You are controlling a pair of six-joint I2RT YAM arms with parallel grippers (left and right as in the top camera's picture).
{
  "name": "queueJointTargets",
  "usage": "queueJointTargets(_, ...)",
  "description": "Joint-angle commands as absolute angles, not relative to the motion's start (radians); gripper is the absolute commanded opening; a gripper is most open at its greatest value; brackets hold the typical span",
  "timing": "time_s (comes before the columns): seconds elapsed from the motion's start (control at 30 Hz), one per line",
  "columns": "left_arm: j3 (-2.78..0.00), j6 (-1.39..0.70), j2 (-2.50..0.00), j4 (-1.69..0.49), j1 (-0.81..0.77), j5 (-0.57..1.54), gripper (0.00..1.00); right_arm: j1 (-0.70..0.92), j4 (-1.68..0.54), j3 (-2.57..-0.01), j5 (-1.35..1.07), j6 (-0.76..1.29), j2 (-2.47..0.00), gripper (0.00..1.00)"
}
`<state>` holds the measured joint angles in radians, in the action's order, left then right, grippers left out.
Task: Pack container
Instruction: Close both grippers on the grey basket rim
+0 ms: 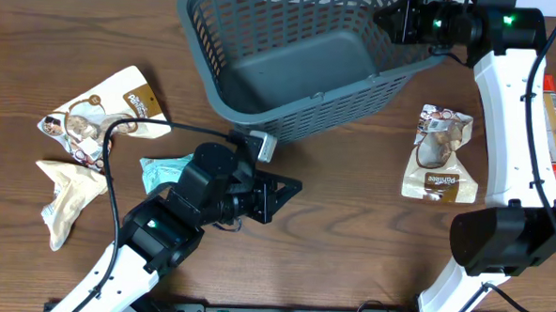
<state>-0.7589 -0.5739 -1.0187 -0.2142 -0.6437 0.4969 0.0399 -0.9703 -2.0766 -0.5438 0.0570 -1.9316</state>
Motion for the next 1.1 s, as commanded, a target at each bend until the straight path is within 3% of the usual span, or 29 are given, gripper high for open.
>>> queueJointTargets(0.0,-0.783,-0.582,-1.023,-0.191,-0.646,0.473,0.06,0.047,-0.991,-2.08,-0.523,0.004,-1.938,0.01)
queueJointTargets(1.07,-0.783,-0.476,-1.111,-0.2,-0.59,0.281,0.06,0.047,-1.257,-2.072,-0.243,-0.128,-1.95,0.01)
